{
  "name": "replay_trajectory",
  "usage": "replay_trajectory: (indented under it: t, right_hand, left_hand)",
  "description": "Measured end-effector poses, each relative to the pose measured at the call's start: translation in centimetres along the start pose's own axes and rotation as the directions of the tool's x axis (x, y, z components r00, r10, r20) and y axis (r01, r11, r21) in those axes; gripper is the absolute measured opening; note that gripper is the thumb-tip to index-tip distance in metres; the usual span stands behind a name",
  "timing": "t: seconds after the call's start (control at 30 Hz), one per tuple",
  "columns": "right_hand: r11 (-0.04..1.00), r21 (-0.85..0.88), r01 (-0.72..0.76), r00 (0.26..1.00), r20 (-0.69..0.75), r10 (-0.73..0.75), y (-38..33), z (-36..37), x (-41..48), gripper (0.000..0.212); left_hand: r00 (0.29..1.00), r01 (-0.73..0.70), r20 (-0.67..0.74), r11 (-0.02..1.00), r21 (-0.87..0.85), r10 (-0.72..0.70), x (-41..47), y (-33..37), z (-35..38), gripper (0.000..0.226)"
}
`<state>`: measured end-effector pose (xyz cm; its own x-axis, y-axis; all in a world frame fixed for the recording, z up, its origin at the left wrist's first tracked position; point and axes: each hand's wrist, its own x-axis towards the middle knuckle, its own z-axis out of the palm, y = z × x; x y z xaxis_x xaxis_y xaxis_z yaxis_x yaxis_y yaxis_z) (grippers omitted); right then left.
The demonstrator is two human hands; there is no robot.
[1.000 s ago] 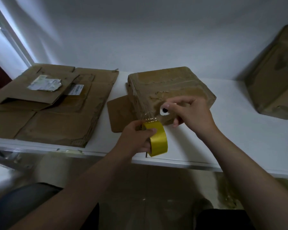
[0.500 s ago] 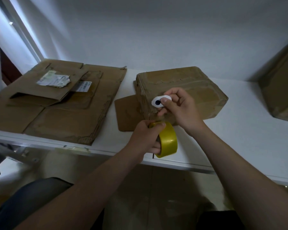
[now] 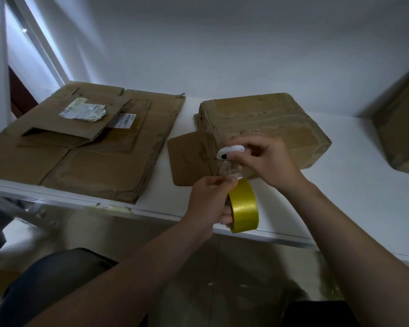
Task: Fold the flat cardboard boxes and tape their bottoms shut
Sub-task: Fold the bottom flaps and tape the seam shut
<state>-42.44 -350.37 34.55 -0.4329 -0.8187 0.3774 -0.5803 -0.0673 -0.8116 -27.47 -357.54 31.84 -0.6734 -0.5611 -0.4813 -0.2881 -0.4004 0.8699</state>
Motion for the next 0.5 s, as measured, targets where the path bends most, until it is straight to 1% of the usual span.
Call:
replay_trajectory:
  t: [0.07, 0.17, 0.33, 0.43, 0.5]
  right_hand:
    - [0.987, -0.126, 0.098, 0.993, 0.08, -0.089, -0.4, -0.4, 0.0, 0.02]
    - [0.958, -0.227, 0.174, 0.974, 0.184, -0.133, -0.9, -1.4, 0.1, 0.02]
    - [0.913, -0.297, 0.279, 0.94, 0.28, -0.196, -1.0, -2.2, 0.1, 0.021]
    - [0.898, -0.33, 0.291, 0.931, 0.315, -0.186, -0.5, -1.7, 0.1, 0.018]
    - [0.865, -0.381, 0.328, 0.915, 0.354, -0.191, 0.0, -1.2, 0.1, 0.016]
  left_hand:
    - [1.0, 0.0, 0.002, 1.0, -0.006, 0.0, -0.1, 0.0, 0.0, 0.038]
    - [1.0, -0.006, 0.004, 1.0, -0.006, 0.006, -0.1, 0.1, 0.0, 0.038]
    - [1.0, -0.014, 0.017, 1.0, -0.012, 0.014, -0.3, 0.4, -0.2, 0.036]
    - [1.0, -0.016, 0.023, 1.0, -0.009, 0.016, -0.4, 0.3, -0.1, 0.037]
    - [1.0, -0.013, 0.024, 1.0, -0.006, 0.013, -0.4, 0.3, -0.1, 0.038]
